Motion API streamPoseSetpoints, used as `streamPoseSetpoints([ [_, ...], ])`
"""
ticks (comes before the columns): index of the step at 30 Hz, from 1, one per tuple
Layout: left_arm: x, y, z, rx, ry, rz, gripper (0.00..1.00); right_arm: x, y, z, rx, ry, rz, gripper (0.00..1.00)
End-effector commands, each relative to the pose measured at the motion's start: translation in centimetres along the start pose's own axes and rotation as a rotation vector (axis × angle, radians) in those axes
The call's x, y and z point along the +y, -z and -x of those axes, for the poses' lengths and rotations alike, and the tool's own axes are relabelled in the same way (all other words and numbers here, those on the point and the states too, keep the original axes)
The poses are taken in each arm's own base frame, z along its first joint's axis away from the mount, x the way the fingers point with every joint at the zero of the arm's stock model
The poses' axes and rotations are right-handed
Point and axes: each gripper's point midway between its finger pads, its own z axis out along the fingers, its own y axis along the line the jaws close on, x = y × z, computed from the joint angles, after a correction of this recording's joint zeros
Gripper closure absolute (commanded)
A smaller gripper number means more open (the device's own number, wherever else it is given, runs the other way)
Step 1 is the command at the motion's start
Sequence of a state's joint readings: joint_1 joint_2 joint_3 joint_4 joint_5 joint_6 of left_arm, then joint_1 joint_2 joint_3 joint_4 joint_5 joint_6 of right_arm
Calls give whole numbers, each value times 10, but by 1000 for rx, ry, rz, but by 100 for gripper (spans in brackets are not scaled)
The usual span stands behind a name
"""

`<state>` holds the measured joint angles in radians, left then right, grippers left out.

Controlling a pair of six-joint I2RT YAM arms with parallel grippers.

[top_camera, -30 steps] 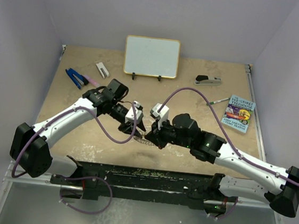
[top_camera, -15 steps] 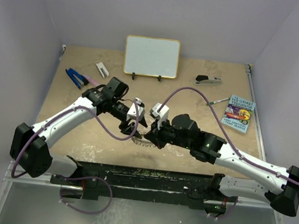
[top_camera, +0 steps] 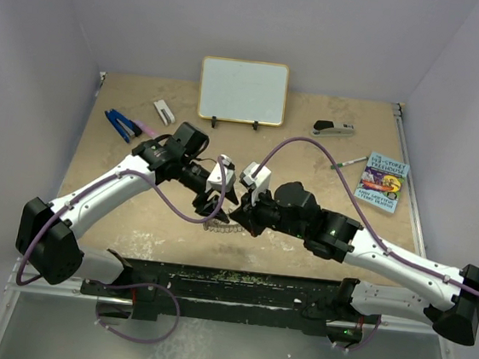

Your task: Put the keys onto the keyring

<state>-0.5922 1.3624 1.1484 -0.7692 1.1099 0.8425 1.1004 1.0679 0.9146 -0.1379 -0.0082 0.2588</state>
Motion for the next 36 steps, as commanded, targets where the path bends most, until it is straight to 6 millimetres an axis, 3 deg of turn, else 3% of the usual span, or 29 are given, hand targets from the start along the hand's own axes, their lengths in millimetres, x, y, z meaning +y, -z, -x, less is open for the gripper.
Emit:
streamPoseSetpoints([
  [1,6,6,23,-24,-60,36,41,11,6,40,-117,-6,24,100],
  [15,0,2,20,-36,-77,3,63,13,10,38,-122,-1,36,100],
  [24,-14,1,16,-40,-125,-52,77,13,14,37,-130,-3,35,100],
  [36,-23,2,12,-35,-191,-85,72,22,17,35,-138,-1,86,100],
])
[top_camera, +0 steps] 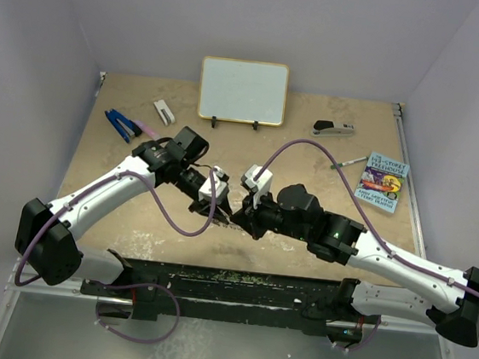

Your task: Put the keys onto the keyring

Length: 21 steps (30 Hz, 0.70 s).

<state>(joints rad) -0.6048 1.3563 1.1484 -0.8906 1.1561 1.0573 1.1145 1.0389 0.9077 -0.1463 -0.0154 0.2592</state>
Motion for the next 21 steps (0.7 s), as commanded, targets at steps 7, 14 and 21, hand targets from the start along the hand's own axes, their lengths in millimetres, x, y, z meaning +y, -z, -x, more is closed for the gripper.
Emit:
streamPoseSetpoints([
  [7,0,5,22,-37,-70,0,73,17,5,32,-120,-4,69,100],
  [14,1,6,27,-44,-66,6,97,20,5,31,-115,1,70,100],
  [21,-1,5,28,-56,-55,-2,97,20,6,30,-114,1,62,100],
])
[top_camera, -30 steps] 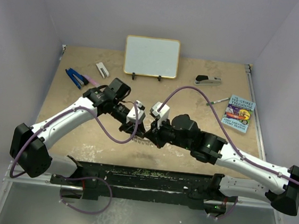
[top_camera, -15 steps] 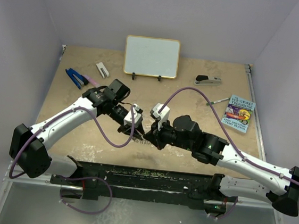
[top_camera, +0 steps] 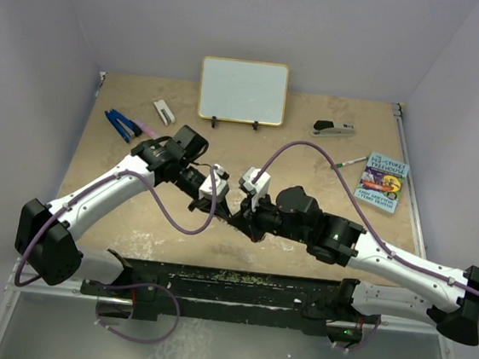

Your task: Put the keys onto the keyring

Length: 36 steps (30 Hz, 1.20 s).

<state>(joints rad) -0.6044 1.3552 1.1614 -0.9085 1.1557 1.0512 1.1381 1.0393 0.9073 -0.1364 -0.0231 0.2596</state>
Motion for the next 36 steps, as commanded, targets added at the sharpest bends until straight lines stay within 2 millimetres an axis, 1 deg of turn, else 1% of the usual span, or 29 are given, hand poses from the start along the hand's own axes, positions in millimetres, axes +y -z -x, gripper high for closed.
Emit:
streamPoseSetpoints([
  [1,-1,3,25,-58,-62,-4,97,10,6,30,-112,-7,30,100],
  [2,-1,3,25,-60,-62,-5,95,9,6,30,-111,-6,26,100],
  [4,-1,3,25,-64,-52,-7,86,9,6,29,-109,-6,23,100],
  [5,-1,3,26,-67,-52,-7,84,8,6,29,-107,-6,21,100],
  [9,-2,3,30,-80,-51,-14,79,7,7,30,-111,-6,17,100],
  [11,-2,3,32,-89,-50,-17,79,7,6,30,-110,-5,16,100],
  [14,-4,2,33,-96,-48,-24,79,7,6,30,-110,-5,16,100],
  [17,-4,1,32,-98,-48,-29,83,7,7,30,-114,-5,15,100],
  [19,-5,0,31,-101,-46,-35,95,7,8,30,-114,-6,13,100],
  [20,-6,0,31,-103,-46,-37,97,7,8,30,-113,-7,13,100],
  [24,-7,-1,30,-104,-49,-42,97,6,9,29,-108,-8,9,100],
  [29,-3,-1,25,-73,-42,-20,97,3,11,28,-109,-15,-7,100],
  [30,-1,-1,23,-65,-37,-13,97,2,12,28,-112,-18,-13,93],
  [31,1,0,21,-55,-35,-5,97,1,13,27,-114,-21,-18,90],
  [33,3,-1,16,-37,-21,7,97,-1,16,28,-122,-25,-28,88],
  [34,4,-1,14,-29,-15,13,97,-1,18,28,-126,-28,-33,86],
  [35,5,-1,12,-21,-10,19,97,-2,19,28,-129,-29,-41,81],
  [36,6,-1,10,-13,-5,24,97,-4,21,29,-134,-31,-49,80],
])
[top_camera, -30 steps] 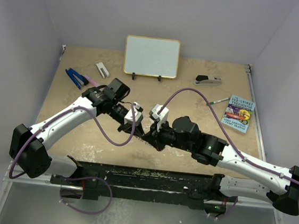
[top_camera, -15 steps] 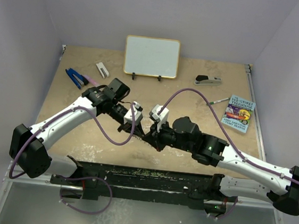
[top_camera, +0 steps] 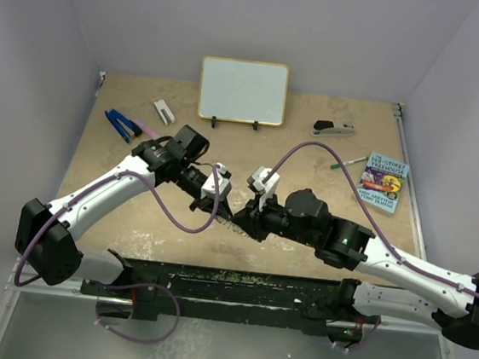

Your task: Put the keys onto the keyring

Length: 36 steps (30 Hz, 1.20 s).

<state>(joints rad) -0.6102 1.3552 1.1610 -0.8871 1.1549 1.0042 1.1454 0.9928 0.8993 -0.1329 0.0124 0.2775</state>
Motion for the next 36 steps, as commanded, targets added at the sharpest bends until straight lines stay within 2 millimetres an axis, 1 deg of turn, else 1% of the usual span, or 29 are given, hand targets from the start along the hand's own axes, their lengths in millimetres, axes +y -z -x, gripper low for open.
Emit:
streamPoseSetpoints([
  [1,5,1,6,-3,-28,24,97,-4,12,22,-92,-18,-37,80],
  [5,9,2,-2,35,-21,45,97,-14,23,28,-130,-30,-90,78],
  [7,12,4,-6,61,-23,63,97,-25,28,28,-137,-41,-153,77],
  [8,14,5,-8,75,-23,73,97,-34,31,25,-132,-58,-205,70],
  [10,17,6,-12,99,-23,88,97,-45,34,11,-89,-120,-278,66],
  [12,23,9,-16,131,-14,118,97,-66,39,2,-70,-155,-408,60],
  [13,27,11,-19,153,-9,139,97,-79,45,0,-78,-177,-491,53],
  [15,36,15,-25,194,2,188,97,-92,50,-6,-81,-207,-578,37],
  [16,41,17,-27,212,7,212,97,-95,51,-9,-83,-221,-600,31],
  [18,50,22,-31,247,21,257,97,-98,51,-13,-78,-226,-621,25],
  [20,63,30,-34,292,60,337,97,-109,56,-20,-81,-263,-702,22],
  [21,69,35,-36,319,79,378,97,-119,62,-23,-91,-275,-771,22],
  [24,84,48,-39,374,114,487,97,-135,74,-35,-75,-320,-869,21],
  [27,90,56,-39,386,168,560,97,-161,78,-47,-32,-423,-914,24],
  [28,91,57,-38,380,185,576,97,-175,82,-53,-17,-460,-947,25],
  [32,90,55,-29,327,251,600,97,-214,92,-75,73,-534,-1076,31],
  [34,85,50,-24,293,275,585,97,-229,90,-84,142,-539,-1125,33],
  [36,85,48,-20,273,284,584,97,-240,81,-93,223,-545,-1135,36],
])
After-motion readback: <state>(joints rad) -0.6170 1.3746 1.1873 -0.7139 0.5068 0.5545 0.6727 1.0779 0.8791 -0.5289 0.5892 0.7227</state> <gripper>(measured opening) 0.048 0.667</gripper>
